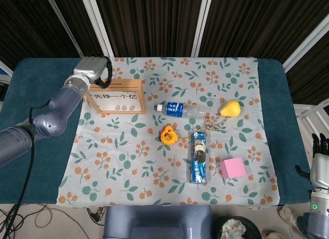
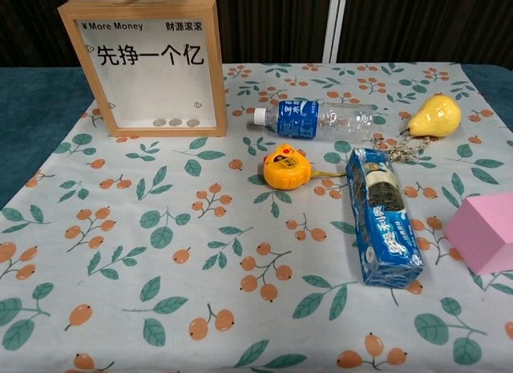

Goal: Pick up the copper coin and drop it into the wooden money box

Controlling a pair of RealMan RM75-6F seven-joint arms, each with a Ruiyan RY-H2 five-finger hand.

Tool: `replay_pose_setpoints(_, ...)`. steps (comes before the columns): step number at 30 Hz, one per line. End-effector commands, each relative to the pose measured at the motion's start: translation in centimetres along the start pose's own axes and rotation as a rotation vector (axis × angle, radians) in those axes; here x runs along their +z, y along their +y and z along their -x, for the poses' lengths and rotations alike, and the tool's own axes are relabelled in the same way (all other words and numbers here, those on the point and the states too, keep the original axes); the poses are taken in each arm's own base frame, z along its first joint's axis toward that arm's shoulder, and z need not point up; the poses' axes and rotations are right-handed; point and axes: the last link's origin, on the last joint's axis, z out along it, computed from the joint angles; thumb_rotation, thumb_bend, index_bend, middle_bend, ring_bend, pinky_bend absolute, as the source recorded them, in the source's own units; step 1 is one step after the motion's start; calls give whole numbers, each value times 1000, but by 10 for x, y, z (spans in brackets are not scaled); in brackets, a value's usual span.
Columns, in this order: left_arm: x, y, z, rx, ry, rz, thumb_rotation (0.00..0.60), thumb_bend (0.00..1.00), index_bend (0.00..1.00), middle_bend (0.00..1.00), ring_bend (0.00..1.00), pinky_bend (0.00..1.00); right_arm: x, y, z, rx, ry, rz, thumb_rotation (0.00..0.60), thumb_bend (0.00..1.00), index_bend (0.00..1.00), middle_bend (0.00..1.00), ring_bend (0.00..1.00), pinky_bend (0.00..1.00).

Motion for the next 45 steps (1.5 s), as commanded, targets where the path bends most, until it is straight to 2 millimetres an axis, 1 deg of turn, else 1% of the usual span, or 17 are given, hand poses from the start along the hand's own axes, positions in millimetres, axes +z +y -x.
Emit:
replay_pose_setpoints(1,1,1,1,9,-4,0,600,494,741,176,0,0,0,0,-1,1,3,2,600,237,0,0,0,0)
replay_pose_setpoints(11,2,1,7,36,-13,-7,600,494,741,176,0,0,0,2,-3,-3,1,-2,600,237,0,0,0,0)
replay_pose_setpoints(24,5,3,8,56,4,-8,600,494,741,176,0,0,0,3,-4,-2,4,0,600,237,0,0,0,0)
replay_pose_setpoints(45,6,5,13,71,-17,-3,600,489,737,176,0,0,0,4,-5,2,11,7,600,237,0,0,0,0)
